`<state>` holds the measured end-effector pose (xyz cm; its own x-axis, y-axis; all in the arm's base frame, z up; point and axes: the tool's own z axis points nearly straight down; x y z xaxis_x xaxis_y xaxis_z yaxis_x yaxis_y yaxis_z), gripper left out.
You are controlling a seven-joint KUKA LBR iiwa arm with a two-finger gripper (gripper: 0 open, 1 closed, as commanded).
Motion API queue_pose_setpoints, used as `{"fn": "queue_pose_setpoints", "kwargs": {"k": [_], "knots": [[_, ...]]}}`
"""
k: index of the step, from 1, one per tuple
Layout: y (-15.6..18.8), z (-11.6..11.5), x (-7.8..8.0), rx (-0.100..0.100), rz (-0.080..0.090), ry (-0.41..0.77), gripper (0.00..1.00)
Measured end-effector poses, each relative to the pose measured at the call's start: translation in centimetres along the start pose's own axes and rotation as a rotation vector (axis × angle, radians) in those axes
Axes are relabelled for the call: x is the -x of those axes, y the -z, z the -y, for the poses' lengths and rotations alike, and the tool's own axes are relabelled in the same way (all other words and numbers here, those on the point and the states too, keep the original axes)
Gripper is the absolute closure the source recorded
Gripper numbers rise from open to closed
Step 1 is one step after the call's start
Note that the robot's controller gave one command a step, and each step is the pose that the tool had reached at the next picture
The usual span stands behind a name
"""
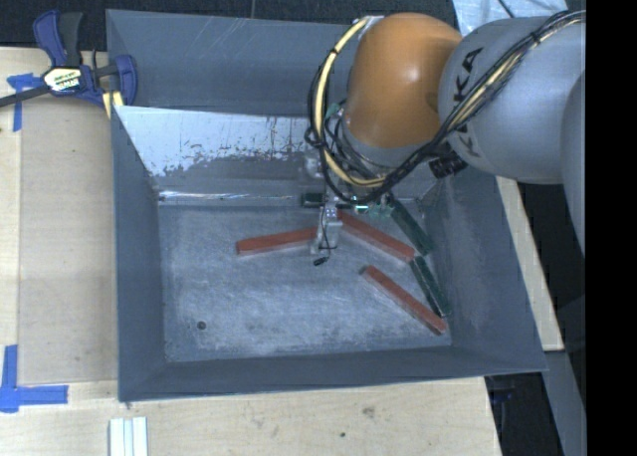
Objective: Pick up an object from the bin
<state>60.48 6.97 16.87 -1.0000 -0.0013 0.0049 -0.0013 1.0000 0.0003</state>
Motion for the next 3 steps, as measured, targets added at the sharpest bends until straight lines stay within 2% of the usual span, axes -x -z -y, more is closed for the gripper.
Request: {"fn": "queue_pose_setpoints", "kwargs": {"k": [1, 2, 3], "knots": [[-10.2, -2.3, 0.8, -0.001, 0.002, 0.169, 0.0], [-9.7, -2.3, 1.0, 0.001, 0.01, 0.166, 1.0], [5.1, -1.6, -1.5, -0.002, 0.014, 0.387, 1.0]]}}
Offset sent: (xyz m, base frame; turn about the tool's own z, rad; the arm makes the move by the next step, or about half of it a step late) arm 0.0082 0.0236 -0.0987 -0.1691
